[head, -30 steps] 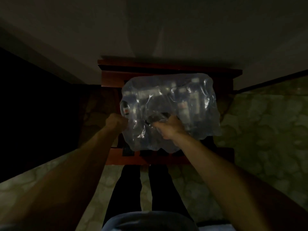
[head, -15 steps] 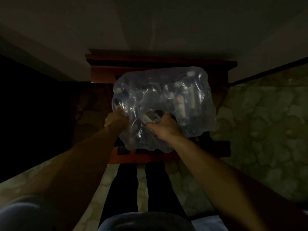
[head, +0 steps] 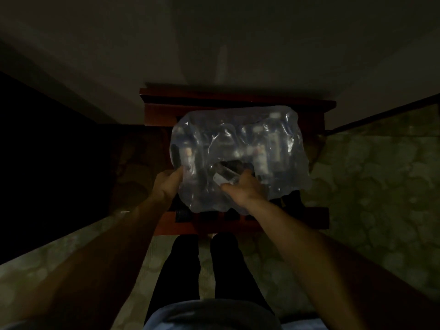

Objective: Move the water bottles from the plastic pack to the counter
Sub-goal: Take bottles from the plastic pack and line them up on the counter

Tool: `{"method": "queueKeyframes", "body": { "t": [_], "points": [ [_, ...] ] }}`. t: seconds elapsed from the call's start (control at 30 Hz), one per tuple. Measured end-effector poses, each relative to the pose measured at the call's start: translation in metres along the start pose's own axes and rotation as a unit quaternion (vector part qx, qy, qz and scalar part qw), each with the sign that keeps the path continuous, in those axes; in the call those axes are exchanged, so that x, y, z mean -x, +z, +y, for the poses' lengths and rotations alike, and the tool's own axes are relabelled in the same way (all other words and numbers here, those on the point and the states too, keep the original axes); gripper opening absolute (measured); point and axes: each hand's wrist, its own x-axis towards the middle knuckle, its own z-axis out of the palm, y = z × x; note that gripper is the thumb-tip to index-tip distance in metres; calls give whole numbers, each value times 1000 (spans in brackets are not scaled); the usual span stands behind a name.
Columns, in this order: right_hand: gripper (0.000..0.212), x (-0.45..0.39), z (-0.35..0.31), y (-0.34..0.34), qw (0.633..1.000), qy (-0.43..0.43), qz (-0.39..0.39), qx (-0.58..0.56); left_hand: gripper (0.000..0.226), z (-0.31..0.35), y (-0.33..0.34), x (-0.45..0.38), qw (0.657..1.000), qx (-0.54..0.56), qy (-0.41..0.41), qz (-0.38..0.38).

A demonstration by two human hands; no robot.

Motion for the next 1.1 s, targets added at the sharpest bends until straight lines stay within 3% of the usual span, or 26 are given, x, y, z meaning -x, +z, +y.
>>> {"method": "queueKeyframes", "body": {
  "t": [0.2, 0.27, 0.37, 0.6, 0.8, 0.97, 1.1],
  "points": [
    [73, 18, 3, 0, 994, -18, 75, 74, 42, 5, -19, 8, 995, 96, -12, -4],
    [70, 26, 5, 1, 990, -27, 94, 99, 58, 12, -23, 12, 998, 37, -3, 43],
    [69, 38, 4, 0, 983, -40, 120, 130, 54, 30, -31, 26, 991, -63, 23, 114],
    [72, 70, -15, -26, 973, -79, 150, 155, 51, 51, -72, 56, 988, -104, 24, 109],
    [85, 107, -51, -62, 956, -68, 178, 224, 54, 64, -108, 82, 997, -25, 2, 77],
    [71, 141, -90, -84, 945, -72, 201, 248, 46, 83, -110, 112, 994, 91, 13, 55],
    [64, 171, -109, -95, 950, -87, 220, 205, 30, 92, -109, 139, 983, 182, 29, -19]
  ]
}}
